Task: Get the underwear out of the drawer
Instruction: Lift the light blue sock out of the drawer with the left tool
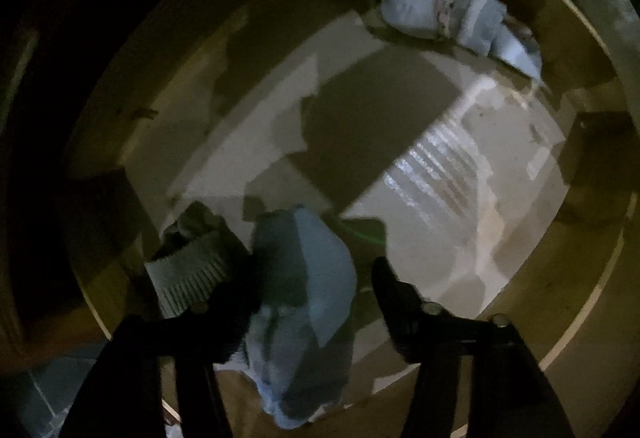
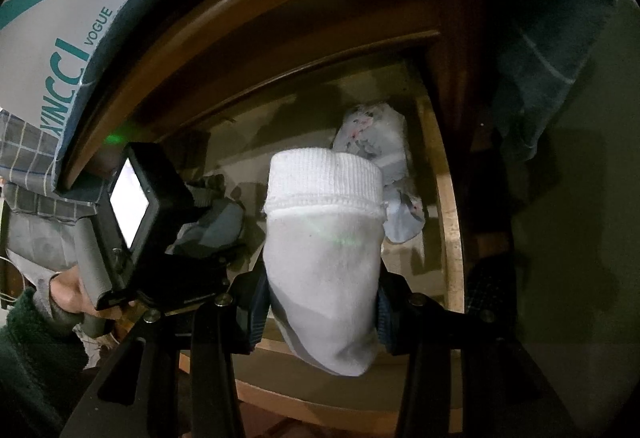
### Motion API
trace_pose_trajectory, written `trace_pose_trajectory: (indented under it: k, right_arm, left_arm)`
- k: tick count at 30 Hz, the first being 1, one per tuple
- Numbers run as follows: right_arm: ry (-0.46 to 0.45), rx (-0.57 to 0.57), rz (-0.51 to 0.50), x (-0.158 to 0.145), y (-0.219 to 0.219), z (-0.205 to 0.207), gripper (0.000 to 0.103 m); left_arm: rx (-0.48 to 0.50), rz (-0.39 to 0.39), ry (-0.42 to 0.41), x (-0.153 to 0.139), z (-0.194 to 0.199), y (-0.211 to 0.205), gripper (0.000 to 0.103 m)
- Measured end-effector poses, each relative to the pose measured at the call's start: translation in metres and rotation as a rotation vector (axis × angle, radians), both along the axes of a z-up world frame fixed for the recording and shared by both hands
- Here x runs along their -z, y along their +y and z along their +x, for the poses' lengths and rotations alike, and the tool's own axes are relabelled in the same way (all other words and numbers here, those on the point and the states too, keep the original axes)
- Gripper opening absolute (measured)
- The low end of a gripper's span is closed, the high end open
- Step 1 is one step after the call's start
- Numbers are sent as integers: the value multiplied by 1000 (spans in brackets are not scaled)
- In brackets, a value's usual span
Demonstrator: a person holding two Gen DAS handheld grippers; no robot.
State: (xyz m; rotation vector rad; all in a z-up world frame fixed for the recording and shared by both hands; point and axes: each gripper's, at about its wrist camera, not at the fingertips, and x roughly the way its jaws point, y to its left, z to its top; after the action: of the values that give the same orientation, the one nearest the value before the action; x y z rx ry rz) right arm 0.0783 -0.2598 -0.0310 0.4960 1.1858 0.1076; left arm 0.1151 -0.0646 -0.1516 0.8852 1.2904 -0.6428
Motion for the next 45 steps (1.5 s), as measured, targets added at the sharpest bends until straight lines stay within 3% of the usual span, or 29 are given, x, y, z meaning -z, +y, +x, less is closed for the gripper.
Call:
trace_pose_trajectory:
  k: [3,7,12,15,25,37,45]
  right_arm:
    - [3,-3,-11,-1,2,-1,41]
    - [2,-14,-45,-1,5,-1,41]
    - [1,-29,-89,-1,9,0,41]
    - [7,-32,-98,1,10,0,41]
    - [15,-63,-159,4,17,2,41]
    - [7,-87,-186,4,23,2,41]
    - [5,-103,-208,4,28,4,41]
  left_arm:
    - [-21,-31,27,-8,-6,6,38]
    - [-9,-56,2,-21,-15,11,37]
    - [3,-37,9,-29,-37,23,36]
    - [-15,-78,33,-38,-42,27,36]
    - [-52,-148,-62,-87,-68,41,36]
    - [-211,-248,-197,-158,-75,42,36]
    - [-251,-331,-263,-217,-86,48,36]
